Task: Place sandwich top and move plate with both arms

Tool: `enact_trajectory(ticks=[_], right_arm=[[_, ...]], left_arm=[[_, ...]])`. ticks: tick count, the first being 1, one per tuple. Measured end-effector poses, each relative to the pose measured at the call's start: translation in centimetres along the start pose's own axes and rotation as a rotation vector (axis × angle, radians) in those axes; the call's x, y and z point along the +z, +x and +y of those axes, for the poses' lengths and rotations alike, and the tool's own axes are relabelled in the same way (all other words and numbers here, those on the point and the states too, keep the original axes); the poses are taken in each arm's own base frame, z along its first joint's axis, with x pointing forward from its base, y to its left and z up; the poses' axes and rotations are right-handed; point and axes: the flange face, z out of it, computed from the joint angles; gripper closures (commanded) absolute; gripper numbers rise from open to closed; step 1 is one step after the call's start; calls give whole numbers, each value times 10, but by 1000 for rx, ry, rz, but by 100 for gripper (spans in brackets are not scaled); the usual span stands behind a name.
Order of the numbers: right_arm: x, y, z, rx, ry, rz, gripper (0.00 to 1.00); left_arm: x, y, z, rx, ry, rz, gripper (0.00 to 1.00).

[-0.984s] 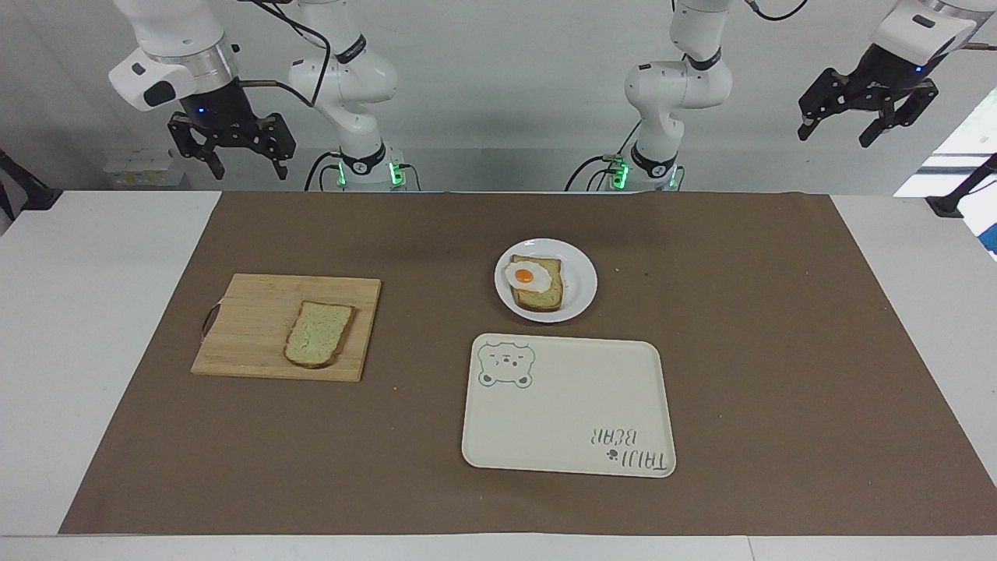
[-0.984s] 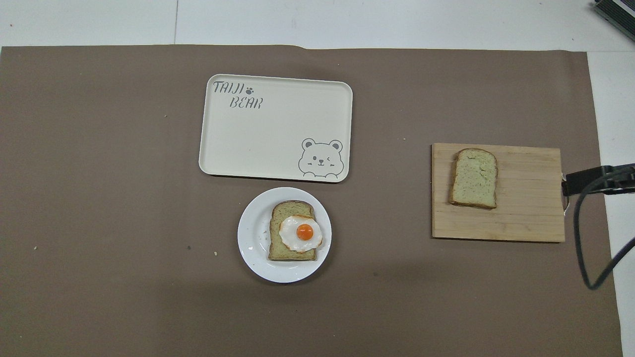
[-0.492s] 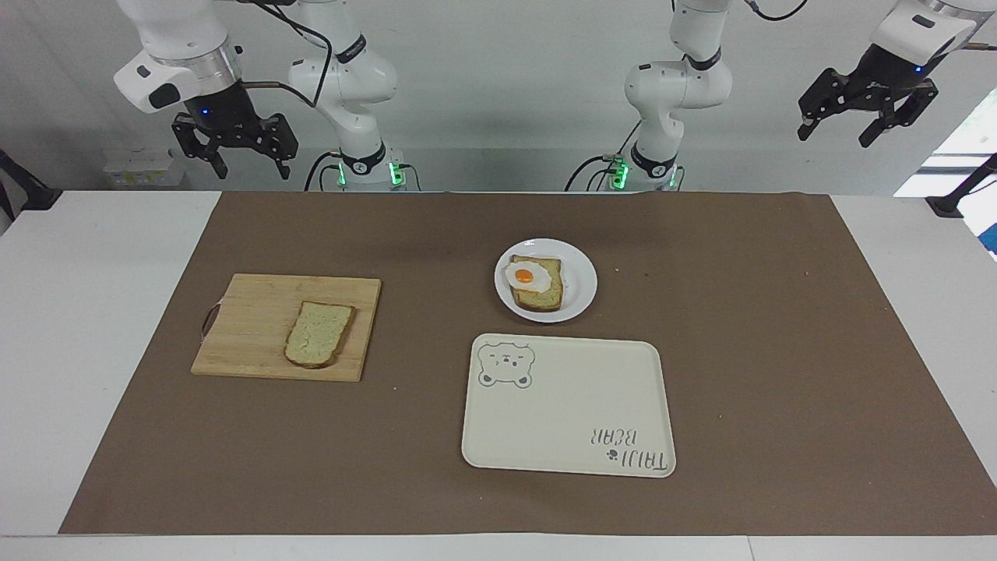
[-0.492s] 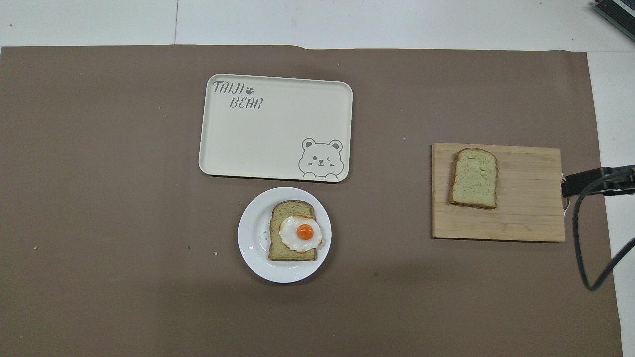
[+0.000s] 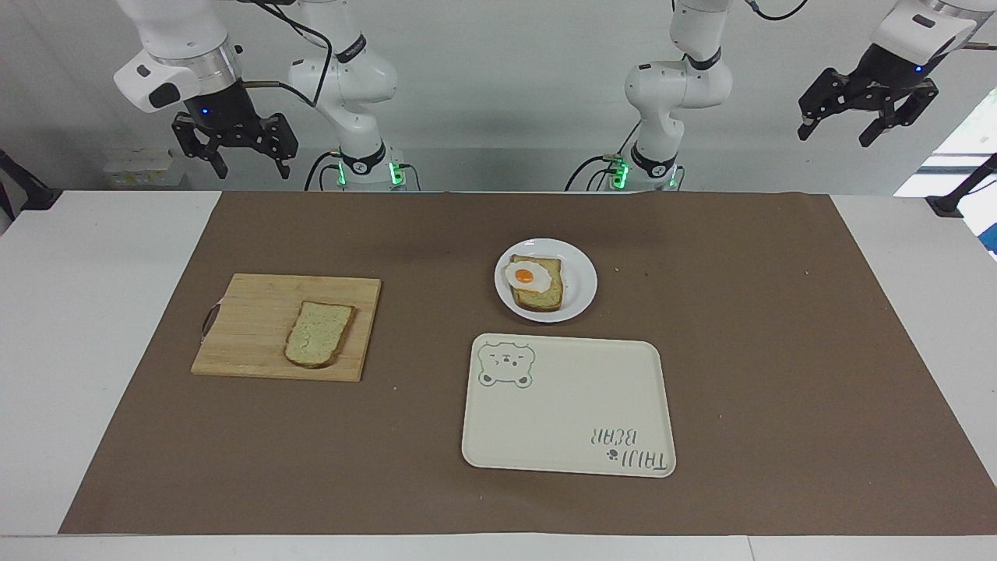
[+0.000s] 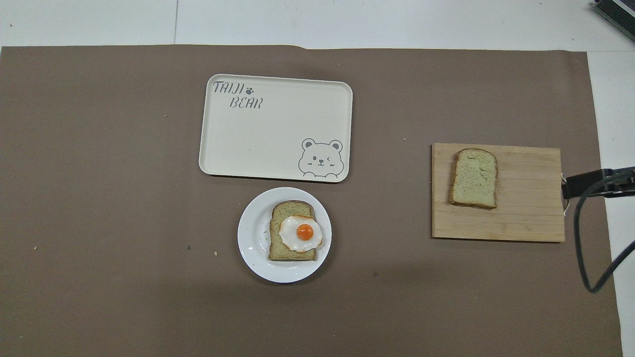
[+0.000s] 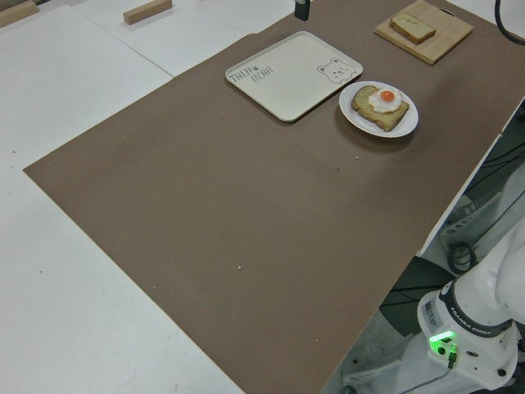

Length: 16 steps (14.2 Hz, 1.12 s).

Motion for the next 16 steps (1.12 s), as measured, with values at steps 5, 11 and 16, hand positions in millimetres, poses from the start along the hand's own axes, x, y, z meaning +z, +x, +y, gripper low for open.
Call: enact_trajectory(ticks=[5, 11, 16], right_arm=[[2, 0, 2, 5, 1, -5, 0], [4, 0, 5, 9, 3, -6, 0], [5, 2, 1, 4, 23, 2, 0]], left_arm=[[0, 0, 0, 0, 0, 0, 0], [0, 0, 0, 0, 0, 0, 0], [0, 0, 0, 0, 0, 0, 0]])
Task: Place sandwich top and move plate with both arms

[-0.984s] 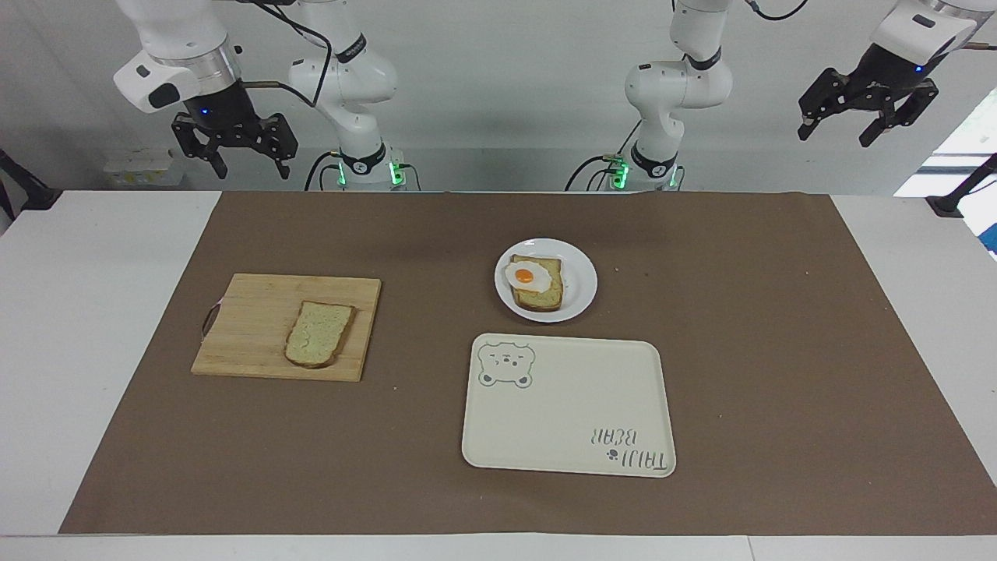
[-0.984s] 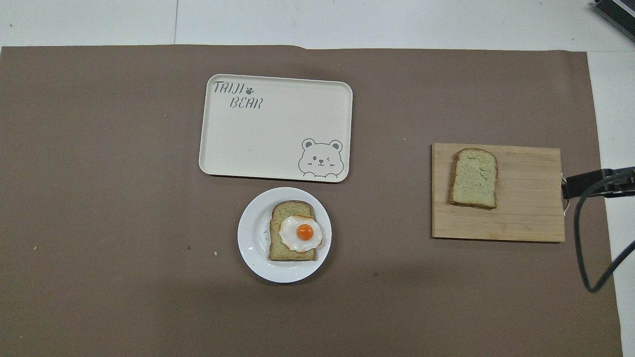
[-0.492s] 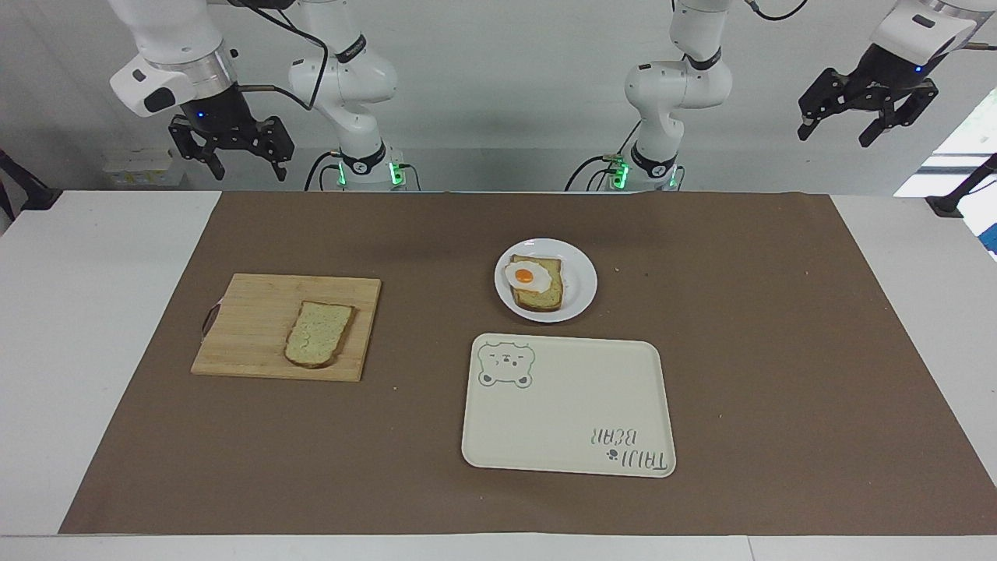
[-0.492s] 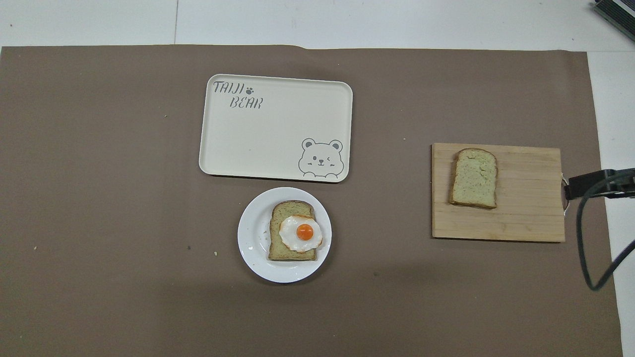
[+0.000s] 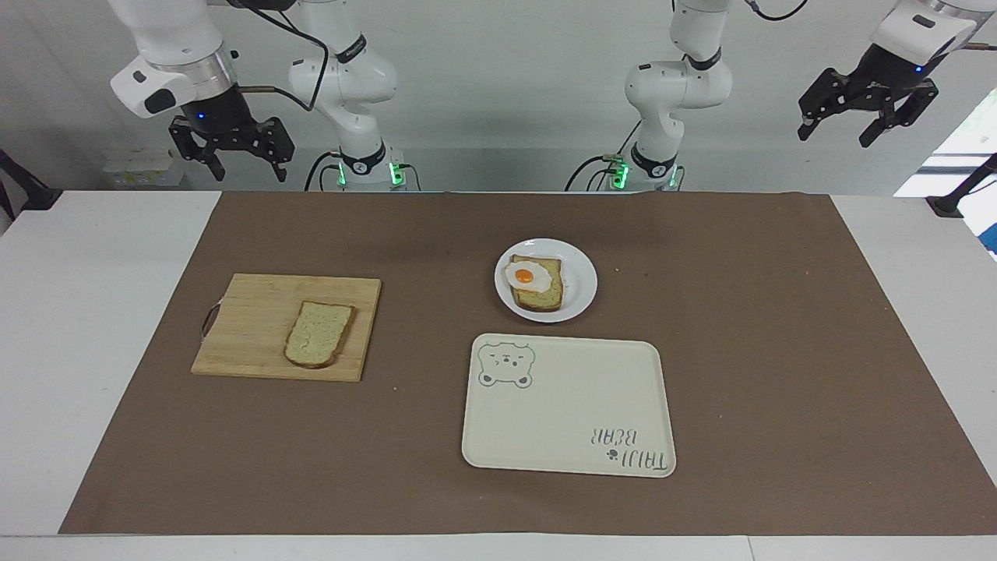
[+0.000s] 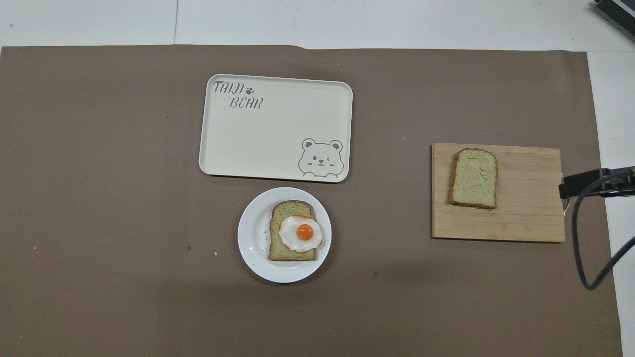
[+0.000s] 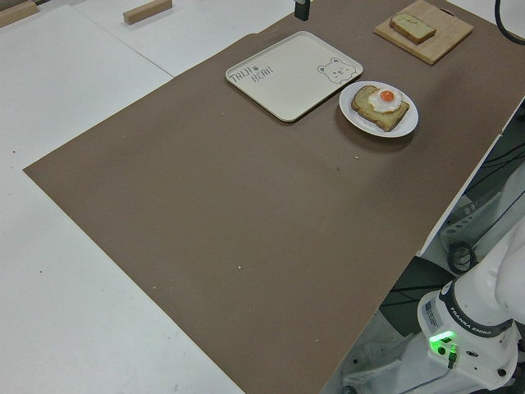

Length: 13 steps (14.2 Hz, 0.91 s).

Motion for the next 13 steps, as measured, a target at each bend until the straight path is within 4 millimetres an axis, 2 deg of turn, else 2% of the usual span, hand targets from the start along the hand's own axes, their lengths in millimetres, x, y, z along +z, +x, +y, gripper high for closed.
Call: enact_trajectory(ticks=[5, 10, 13], right_arm=[[6, 10, -6, -6, 34, 62, 0], [49, 28, -8, -5, 37, 99, 0], [89, 47, -4, 6, 34, 116, 0]], left_arm=[[0, 0, 0, 0, 0, 0, 0], [0, 0, 0, 0, 0, 0, 0], [0, 0, 0, 0, 0, 0, 0]])
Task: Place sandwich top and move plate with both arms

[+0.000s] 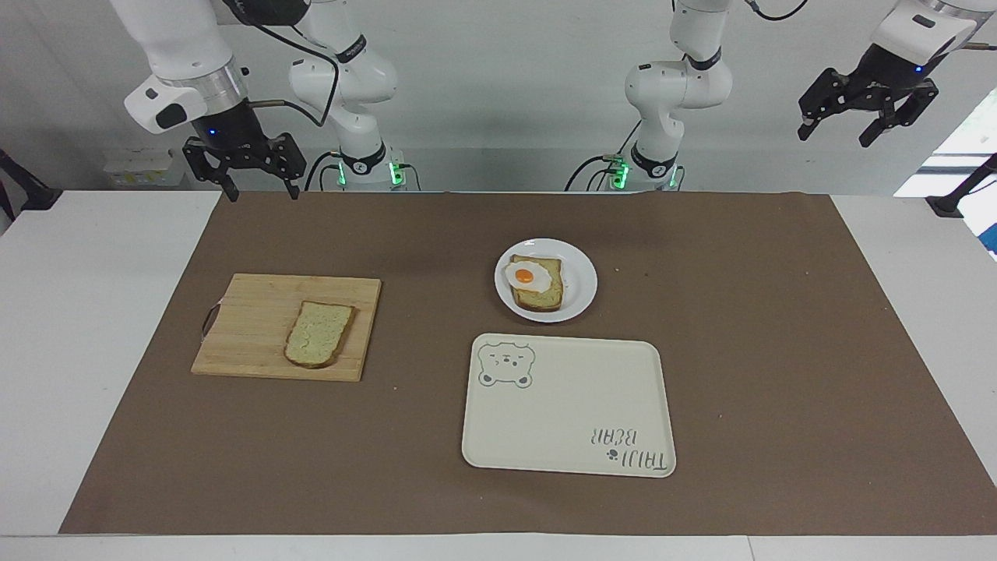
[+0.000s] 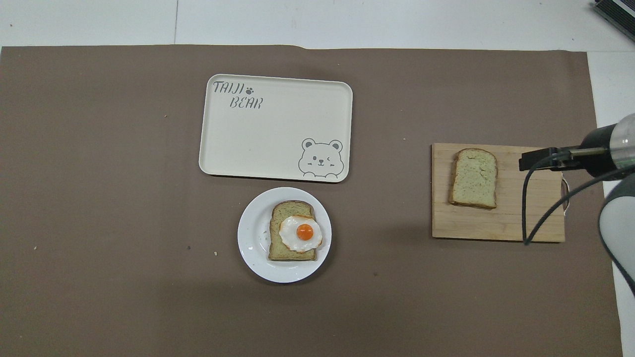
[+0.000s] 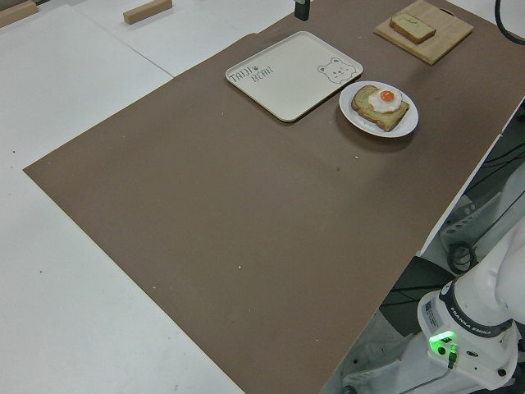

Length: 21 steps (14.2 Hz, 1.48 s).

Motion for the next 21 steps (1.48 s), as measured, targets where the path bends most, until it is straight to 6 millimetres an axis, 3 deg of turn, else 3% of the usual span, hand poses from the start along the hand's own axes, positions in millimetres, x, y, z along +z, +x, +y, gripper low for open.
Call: enact_trajectory(ticks=[5, 9, 13, 21], right_arm=[[90, 39, 13, 42, 21, 21, 0], [131, 50, 29, 91, 45, 7, 0], [146, 51, 41, 123, 58, -5, 0], [148, 50, 45, 129, 59, -10, 0]], left_arm=[[0, 0, 0, 0, 0, 0, 0], [0, 0, 0, 0, 0, 0, 0], [0, 0, 0, 0, 0, 0, 0], [0, 0, 0, 0, 0, 0, 0]])
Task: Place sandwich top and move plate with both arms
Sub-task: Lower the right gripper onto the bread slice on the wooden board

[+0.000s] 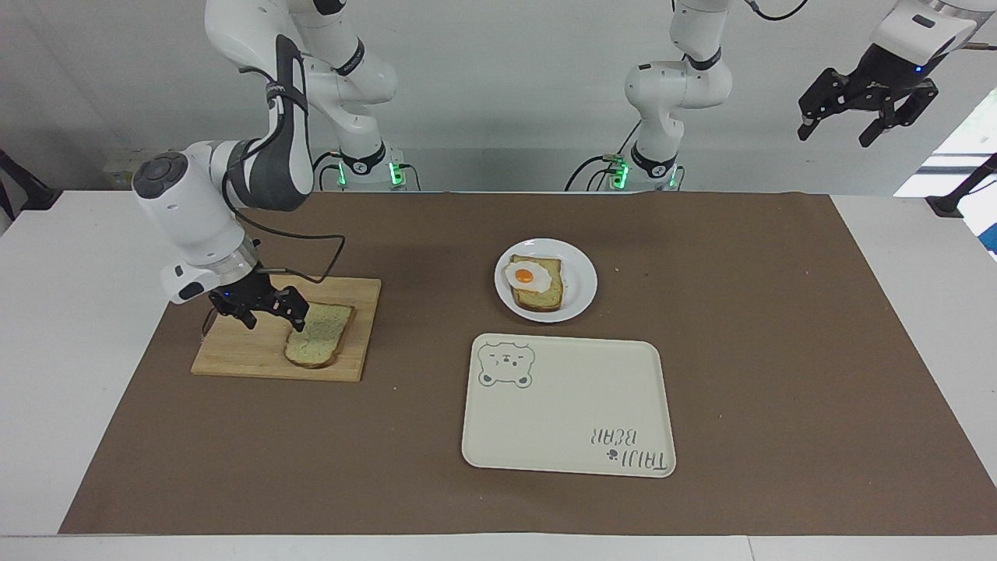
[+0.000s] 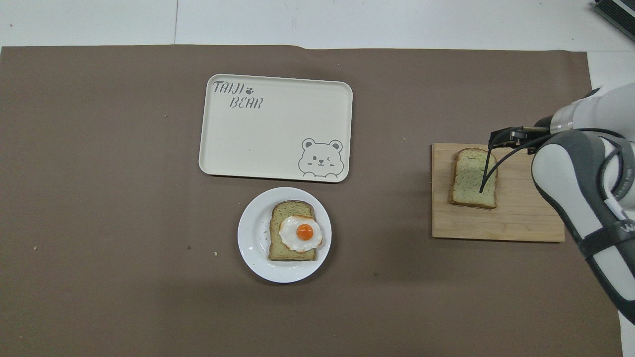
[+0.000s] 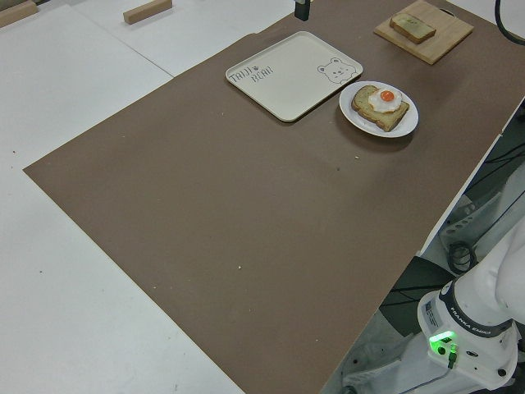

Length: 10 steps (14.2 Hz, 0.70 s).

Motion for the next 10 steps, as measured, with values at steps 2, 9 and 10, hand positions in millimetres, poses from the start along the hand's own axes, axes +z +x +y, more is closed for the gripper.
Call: enact_trajectory(ticks=[2, 9, 10], right_arm=[[3, -1, 0, 1, 0, -6, 0], [7, -4, 0, 0, 0, -16, 0], [9, -4, 0, 0, -1, -17, 0]], left_arm=[[0, 0, 0, 0, 0, 0, 0], [0, 0, 0, 0, 0, 0, 0], [0, 0, 0, 0, 0, 0, 0]])
